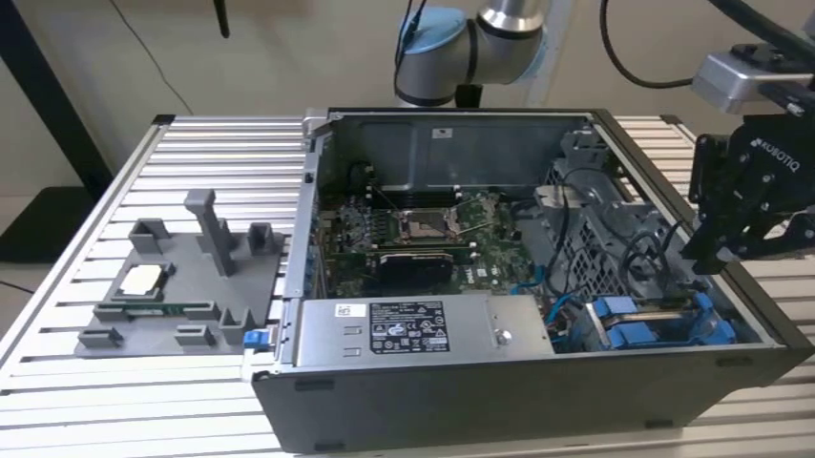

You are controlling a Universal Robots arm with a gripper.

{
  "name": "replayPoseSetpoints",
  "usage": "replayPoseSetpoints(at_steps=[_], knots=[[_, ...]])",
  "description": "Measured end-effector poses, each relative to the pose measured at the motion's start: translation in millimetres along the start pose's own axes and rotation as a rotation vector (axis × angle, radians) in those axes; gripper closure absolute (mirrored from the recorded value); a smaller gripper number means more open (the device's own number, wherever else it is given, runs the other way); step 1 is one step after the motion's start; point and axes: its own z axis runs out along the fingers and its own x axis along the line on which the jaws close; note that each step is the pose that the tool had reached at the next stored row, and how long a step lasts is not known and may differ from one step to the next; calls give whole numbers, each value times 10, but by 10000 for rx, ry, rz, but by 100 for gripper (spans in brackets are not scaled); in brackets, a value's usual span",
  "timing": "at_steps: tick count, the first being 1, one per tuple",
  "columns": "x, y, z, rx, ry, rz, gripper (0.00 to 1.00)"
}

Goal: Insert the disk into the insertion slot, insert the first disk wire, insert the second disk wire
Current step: 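Insert the first disk wire, then insert the second disk wire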

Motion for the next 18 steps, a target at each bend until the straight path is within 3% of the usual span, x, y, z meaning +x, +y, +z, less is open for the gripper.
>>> replayPoseSetpoints(at_steps=[2, 8, 18], knots=[[1, 2, -46, -2, 2, 0, 74], [1, -3, -53, -2, 1, -2, 74], [-19, -166, -60, -15, 2, -8, 74]])
